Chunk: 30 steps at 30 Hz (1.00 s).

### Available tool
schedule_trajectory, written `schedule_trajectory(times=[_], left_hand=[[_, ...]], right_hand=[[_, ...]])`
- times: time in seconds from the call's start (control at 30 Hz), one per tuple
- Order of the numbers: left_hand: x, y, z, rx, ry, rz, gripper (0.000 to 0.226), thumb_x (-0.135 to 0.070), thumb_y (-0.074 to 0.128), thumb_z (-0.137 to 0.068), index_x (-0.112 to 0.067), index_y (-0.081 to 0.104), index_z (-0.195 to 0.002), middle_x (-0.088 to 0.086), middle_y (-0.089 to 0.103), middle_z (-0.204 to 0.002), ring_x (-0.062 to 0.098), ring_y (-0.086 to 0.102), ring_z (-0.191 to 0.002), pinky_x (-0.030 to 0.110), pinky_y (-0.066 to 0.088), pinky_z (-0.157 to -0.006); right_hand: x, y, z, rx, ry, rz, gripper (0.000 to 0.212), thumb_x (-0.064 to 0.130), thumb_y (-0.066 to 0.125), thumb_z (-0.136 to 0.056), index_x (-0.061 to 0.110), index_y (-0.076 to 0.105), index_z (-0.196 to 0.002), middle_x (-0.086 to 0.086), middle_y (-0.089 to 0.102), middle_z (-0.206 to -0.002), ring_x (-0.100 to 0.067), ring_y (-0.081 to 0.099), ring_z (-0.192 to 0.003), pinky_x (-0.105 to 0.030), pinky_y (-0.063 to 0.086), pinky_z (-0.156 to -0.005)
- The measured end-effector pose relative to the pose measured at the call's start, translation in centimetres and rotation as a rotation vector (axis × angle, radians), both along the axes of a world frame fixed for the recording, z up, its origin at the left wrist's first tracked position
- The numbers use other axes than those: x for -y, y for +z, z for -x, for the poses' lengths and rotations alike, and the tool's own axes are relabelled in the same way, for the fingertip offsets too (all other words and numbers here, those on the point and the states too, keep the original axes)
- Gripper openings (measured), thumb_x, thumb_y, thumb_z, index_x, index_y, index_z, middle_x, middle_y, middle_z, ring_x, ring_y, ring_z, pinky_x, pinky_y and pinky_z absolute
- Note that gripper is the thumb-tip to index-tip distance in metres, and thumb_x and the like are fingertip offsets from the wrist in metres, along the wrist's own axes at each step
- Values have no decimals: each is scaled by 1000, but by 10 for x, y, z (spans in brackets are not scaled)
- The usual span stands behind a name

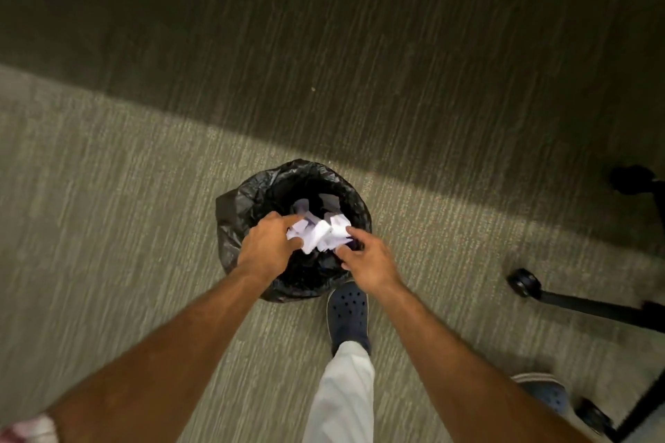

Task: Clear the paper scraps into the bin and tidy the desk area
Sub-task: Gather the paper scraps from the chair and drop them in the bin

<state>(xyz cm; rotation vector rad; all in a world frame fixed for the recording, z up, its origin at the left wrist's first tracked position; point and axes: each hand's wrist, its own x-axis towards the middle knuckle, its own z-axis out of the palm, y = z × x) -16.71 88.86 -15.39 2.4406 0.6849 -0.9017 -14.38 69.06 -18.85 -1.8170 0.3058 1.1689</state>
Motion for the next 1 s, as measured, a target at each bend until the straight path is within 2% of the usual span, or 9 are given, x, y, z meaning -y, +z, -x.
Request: schedule_trajectory(times=[0.13, 0.3, 0.4, 0.43, 0.53, 0.63, 0.7, 0.8, 1.0], left_hand=[[13, 6, 2, -2, -1, 12, 54, -32, 72, -87, -37, 53, -138, 2, 59, -126, 33, 63, -106, 47, 52, -87], [47, 30, -28, 29, -52, 20, 45, -34, 67, -90, -30, 58, -134, -1, 55, -131, 29, 62, -107, 43, 51, -86], [92, 49, -66, 81, -109, 66, 45, -35, 66, -91, -27, 57, -135, -3, 56, -133, 24, 62, -109, 41, 52, -88], [111, 56, -80, 103, -136, 83, 46, -35, 66, -92, -27, 56, -136, -3, 55, -135, 23, 61, -111, 40, 51, -90], [184, 77, -120, 164, -259, 123, 49, -35, 63, -95, -24, 51, -141, 0, 53, -142, 24, 58, -120, 39, 47, -98], [267, 98, -151, 228, -332, 164, 54, -33, 64, -94, -21, 48, -144, 5, 53, -143, 27, 52, -128, 39, 43, -103], [325, 111, -166, 262, -383, 177, 56, -34, 66, -92, -22, 49, -143, 4, 55, -142, 26, 54, -126, 39, 44, -103], [414, 130, -177, 292, -465, 213, 56, -37, 67, -89, -23, 51, -142, 2, 58, -138, 26, 58, -120, 41, 47, -99], [585, 160, -167, 314, -652, 267, 54, -39, 63, -93, -23, 49, -142, 3, 60, -133, 24, 56, -122, 39, 45, -100]], right_hand=[[17, 15, -8, 46, -20, 32, 43, 33, 65, -88, 29, 61, -130, -10, 70, -117, -22, 68, -90, -38, 57, -81], [76, 38, -25, 93, -148, 94, 31, 24, 65, -94, 30, 63, -125, -1, 66, -118, -16, 68, -92, -29, 56, -75], [135, 55, -46, 112, -241, 116, 33, 21, 64, -93, 29, 63, -126, -3, 71, -101, -10, 56, -57, -25, 47, -50], [158, 62, -55, 129, -264, 131, 34, 20, 63, -93, 28, 63, -126, -2, 70, -97, -8, 52, -53, -24, 44, -49], [231, 91, -78, 195, -335, 170, 35, 15, 65, -90, 25, 66, -124, 0, 69, -90, -6, 53, -59, -21, 44, -57], [309, 121, -90, 257, -415, 164, 34, 18, 65, -91, 27, 65, -124, -2, 70, -108, -15, 66, -88, -29, 56, -77], [359, 139, -92, 289, -465, 161, 34, 22, 64, -94, 32, 63, -126, 3, 65, -117, -15, 66, -99, -26, 56, -77], [437, 164, -90, 401, -547, 220, 37, 16, 63, -94, 25, 61, -130, 8, 62, -123, -3, 62, -103, -11, 46, -79], [603, 197, -62, 427, -758, 377, 38, 13, 64, -94, 23, 59, -131, 4, 62, -125, -9, 61, -107, -21, 50, -88]])
